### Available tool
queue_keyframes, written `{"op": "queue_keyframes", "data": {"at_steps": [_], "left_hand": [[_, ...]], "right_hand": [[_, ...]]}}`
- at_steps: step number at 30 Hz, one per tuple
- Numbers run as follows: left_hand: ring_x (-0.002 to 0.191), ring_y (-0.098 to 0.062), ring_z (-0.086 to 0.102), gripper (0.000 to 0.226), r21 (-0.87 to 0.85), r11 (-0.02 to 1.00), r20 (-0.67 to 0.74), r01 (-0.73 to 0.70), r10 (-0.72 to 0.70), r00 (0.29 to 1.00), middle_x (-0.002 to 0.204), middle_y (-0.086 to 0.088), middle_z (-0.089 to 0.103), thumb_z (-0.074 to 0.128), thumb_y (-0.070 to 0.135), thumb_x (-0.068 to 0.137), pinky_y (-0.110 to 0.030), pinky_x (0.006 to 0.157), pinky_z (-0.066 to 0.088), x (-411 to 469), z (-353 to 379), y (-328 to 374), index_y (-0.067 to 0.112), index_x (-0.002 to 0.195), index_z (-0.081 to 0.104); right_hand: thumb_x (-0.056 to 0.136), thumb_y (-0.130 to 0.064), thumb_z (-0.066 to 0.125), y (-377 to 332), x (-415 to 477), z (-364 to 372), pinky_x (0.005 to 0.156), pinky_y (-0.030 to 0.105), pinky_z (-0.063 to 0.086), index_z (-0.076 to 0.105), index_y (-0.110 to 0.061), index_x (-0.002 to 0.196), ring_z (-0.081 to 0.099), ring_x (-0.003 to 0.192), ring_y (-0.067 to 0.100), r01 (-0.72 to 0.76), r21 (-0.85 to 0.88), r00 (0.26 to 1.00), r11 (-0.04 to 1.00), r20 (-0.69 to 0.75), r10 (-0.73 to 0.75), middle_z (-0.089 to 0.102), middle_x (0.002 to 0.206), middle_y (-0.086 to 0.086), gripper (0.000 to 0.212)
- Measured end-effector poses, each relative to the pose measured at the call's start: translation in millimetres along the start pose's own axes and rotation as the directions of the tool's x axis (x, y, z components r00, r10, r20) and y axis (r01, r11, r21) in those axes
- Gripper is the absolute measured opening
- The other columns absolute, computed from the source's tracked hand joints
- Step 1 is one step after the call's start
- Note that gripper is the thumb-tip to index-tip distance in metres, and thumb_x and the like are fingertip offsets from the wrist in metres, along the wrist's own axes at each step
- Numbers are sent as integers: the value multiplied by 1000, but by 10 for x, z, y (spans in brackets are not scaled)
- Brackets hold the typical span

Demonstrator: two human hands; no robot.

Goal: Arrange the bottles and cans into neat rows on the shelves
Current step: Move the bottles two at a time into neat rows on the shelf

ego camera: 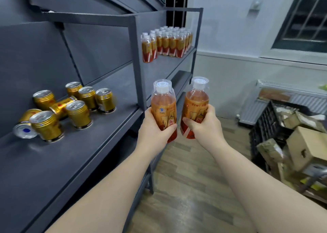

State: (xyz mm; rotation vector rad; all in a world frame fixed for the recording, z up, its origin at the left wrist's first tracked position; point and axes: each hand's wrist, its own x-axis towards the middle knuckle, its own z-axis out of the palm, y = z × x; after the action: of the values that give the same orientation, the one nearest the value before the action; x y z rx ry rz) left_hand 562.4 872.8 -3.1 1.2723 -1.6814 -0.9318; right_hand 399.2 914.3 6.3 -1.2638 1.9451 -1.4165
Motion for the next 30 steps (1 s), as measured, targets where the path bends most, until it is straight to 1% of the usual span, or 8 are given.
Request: {"op": "queue_keyframes", "data": {"at_steps": [3, 7, 10, 14, 16, 20, 26, 30], "left_hand": [[105, -7, 57, 76, 14, 1000, 8, -28, 28, 1000, 115, 17, 55, 81, 41, 77, -28, 90, 47, 113, 288, 134, 31, 137, 35], [108, -9, 57, 78, 18, 999, 17, -39, 39, 999, 117, 17, 55, 80, 41, 78, -29, 91, 46, 249, 630, 282, 28, 140, 35], [112, -9, 56, 79, 27, 999, 32, -43, 42, 999, 124, 12, 56, 80, 41, 79, -30, 93, 48, 336, 859, 344, 27, 142, 33], [114, -12, 56, 79, 46, 998, 52, -45, 43, 998, 127, 9, 56, 80, 40, 79, -32, 95, 49, 495, 1122, 369, 28, 141, 33], [114, -13, 56, 79, 48, 998, 70, -47, 43, 997, 126, 9, 55, 80, 41, 79, -33, 94, 51, 614, 1251, 373, 28, 141, 33], [114, -12, 56, 80, 51, 997, 110, -55, 49, 993, 126, 9, 55, 80, 40, 79, -35, 96, 52, 965, 1530, 357, 28, 141, 32], [113, -12, 56, 79, 28, 997, 148, -76, 71, 986, 127, 8, 55, 80, 39, 80, -29, 90, 49, 1705, 1952, 327, 27, 141, 32], [116, -13, 54, 84, 22, 996, 191, -91, 85, 978, 131, 8, 53, 79, 41, 81, -31, 92, 48, 2223, 2183, 349, 28, 146, 28]], "right_hand": [[82, -37, 79, 118, 181, -238, 81, 34, 49, 40, -35, 116, 61, 98, 16, -7, -22, 1000, 1000, -21, 7, 63, 105, -11, 52], [83, -35, 79, 272, 409, -517, 79, 30, 46, 37, -35, 118, 60, 101, 18, -16, -18, 999, 1000, -33, 16, 62, 112, -6, 54], [83, -36, 78, 410, 563, -679, 82, 33, 47, 36, -34, 118, 60, 102, 20, -31, -36, 999, 999, -44, 29, 62, 114, -4, 55], [82, -39, 78, 605, 782, -817, 86, 37, 50, 39, -30, 125, 59, 104, 20, -60, -53, 997, 997, -62, 56, 61, 114, -6, 59], [82, -39, 79, 687, 914, -857, 89, 40, 52, 38, -34, 120, 60, 104, 20, -68, -54, 995, 996, -70, 64, 61, 112, -7, 57], [81, -38, 79, 849, 1251, -898, 90, 40, 51, 36, -36, 115, 60, 103, 19, -86, -62, 993, 994, -91, 80, 62, 109, -8, 55], [80, -39, 79, 994, 1944, -914, 90, 41, 53, 41, -29, 125, 61, 103, 18, -114, -75, 986, 991, -131, 103, 61, 106, -12, 60], [81, -39, 78, 1020, 2424, -940, 90, 41, 53, 39, -32, 124, 61, 104, 18, -131, -99, 981, 986, -159, 114, 63, 112, -8, 58]]}}
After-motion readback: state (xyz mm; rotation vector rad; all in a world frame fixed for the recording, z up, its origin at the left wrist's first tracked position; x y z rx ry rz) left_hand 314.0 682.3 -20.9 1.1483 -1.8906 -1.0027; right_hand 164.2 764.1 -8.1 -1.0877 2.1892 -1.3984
